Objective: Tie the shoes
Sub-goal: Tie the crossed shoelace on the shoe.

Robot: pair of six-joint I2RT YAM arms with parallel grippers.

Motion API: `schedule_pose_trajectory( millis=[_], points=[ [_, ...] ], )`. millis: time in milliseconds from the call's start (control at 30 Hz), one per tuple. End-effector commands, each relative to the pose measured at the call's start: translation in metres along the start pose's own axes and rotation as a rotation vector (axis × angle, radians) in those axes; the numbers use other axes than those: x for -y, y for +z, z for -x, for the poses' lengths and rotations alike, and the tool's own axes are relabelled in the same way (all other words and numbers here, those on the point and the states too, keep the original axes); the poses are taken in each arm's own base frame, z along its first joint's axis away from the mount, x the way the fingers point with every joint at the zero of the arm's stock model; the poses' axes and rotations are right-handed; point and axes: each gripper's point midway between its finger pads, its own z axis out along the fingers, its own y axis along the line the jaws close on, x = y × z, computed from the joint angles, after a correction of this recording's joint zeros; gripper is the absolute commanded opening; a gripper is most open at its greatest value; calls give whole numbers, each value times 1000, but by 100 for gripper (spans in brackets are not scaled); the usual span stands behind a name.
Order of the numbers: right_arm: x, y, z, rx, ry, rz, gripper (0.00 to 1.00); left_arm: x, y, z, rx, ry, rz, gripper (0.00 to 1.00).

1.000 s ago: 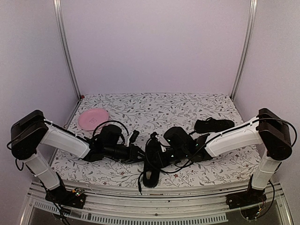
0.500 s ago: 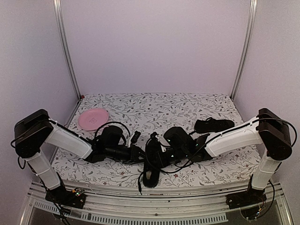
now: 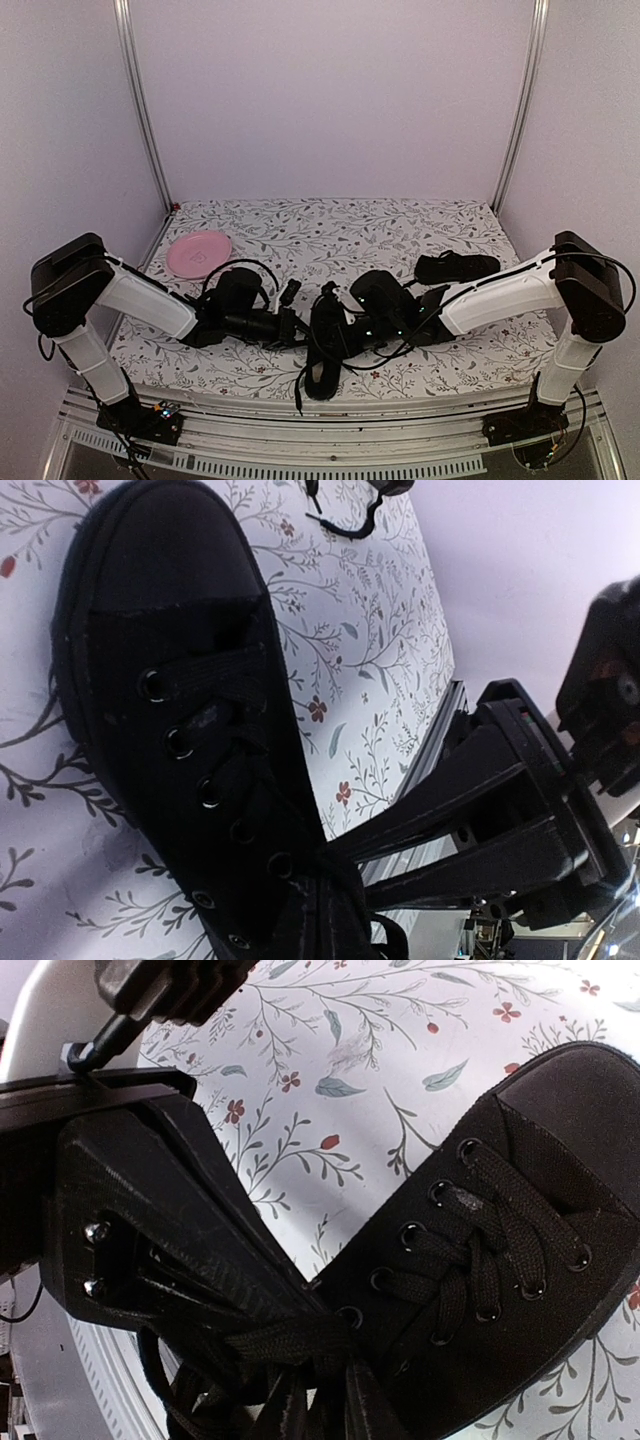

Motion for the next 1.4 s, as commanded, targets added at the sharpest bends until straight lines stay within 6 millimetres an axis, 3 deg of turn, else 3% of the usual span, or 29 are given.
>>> schedule_pose_trajectory(
  millis=[0,100,333,500,767,967,1200,1300,1367],
  points=[
    [6,-15,1,23,1,-52,18,0,-2,-1,14,11,2,0],
    [9,-25,4,40,-2,-79,31,-1,-4,-1,19,10,6,0],
    [3,-36,19,69,-40,-103,44,1,-5,-1,23,12,3,0],
    [-6,-32,25,70,-87,-137,49,1,-5,-2,22,13,2,0],
    [-39,-17,27,54,-175,-111,50,1,-6,-2,24,14,3,0],
    [-43,-3,22,26,-207,-117,48,2,-6,-2,23,14,0,0],
    [-41,1,24,32,-216,-134,37,3,-6,-1,22,15,-4,0],
    [-42,1,27,41,-219,-131,27,4,-6,-1,21,17,-7,0],
    [-43,1,27,43,-215,-128,13,3,-6,-1,22,16,-4,0]
  ],
)
